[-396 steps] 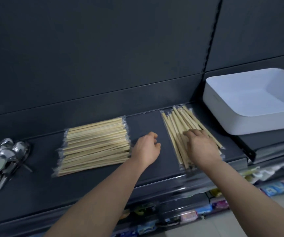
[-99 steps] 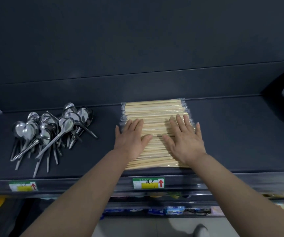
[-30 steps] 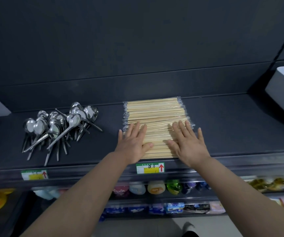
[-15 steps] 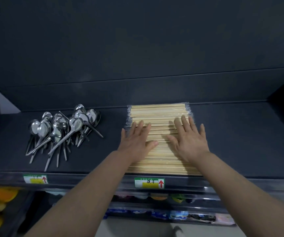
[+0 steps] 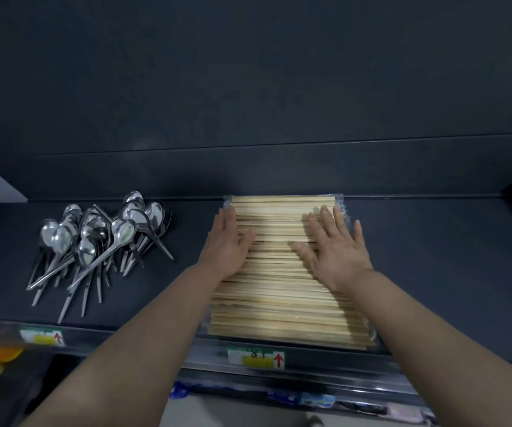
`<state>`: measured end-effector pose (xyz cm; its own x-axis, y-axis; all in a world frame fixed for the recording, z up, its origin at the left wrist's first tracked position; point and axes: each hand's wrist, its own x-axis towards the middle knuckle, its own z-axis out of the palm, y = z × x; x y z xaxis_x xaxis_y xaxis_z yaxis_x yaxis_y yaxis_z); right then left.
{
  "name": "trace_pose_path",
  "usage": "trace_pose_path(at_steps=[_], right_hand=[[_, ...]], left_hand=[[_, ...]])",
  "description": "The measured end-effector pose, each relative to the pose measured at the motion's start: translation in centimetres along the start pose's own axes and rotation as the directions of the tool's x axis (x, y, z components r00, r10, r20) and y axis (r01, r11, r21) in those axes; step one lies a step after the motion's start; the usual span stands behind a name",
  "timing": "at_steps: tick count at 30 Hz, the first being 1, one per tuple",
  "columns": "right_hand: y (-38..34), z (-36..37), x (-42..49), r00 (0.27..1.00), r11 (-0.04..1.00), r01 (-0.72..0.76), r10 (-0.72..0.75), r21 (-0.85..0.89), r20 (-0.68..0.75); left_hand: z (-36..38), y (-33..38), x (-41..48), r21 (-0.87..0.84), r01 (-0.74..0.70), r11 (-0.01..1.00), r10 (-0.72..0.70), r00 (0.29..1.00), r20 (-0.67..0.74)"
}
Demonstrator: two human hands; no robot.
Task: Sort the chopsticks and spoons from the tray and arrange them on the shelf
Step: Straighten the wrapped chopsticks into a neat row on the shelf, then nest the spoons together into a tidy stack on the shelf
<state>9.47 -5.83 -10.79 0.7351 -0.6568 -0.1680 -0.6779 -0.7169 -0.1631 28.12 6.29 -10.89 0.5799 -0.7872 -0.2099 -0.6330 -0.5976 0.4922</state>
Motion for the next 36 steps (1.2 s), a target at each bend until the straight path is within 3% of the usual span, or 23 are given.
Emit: trace_pose_path(at_steps=[7,12,21,24,28,32,36], right_hand=[[-0.2,1.3,0.7,0.998,0.999,0.028,-0.027,-0.019,0.048],[-0.6,0.6,1.6,1.000,1.000,-0.013,0.013,0.028,0.007],[-1.7,0.9,2.2,0.997,0.998,-0.062,0.060,0.031,0.048],[-2.2,0.5,1.8,0.997,0.995,-0.081,0.080,0.066,0.010],[-4.2,-0.4,2.3,0.995,0.993,0.017,-0.007,0.113,-0.096],[-8.5,-0.5,3.3,0.971,0.969,0.193,-0.165,0.154,-0.175],[-14.3,-0.4,3.7,0.934,0.929,0.329,-0.295,0.167,-0.202]], left_hand=[[1.6,0.0,0.8,0.084,0.011,0.996,-0.008,0.999,-0.032],[0.4,-0.7,2.6,-0.085,0.077,0.993,-0.084,0.994,-0.077],[-0.2,-0.9,6.0,0.057,-0.030,0.998,0.029,0.999,0.020],[-0.4,-0.9,5.6,0.026,-0.054,0.998,0.053,0.998,0.045],[-1.6,-0.8,4.0,-0.062,-0.079,0.995,0.076,0.996,-0.051],[-4.0,-1.1,0.1,-0.015,-0.198,0.980,0.190,0.957,-0.218],[-7.6,-4.4,-3.1,0.075,-0.171,0.982,0.187,0.902,-0.389]])
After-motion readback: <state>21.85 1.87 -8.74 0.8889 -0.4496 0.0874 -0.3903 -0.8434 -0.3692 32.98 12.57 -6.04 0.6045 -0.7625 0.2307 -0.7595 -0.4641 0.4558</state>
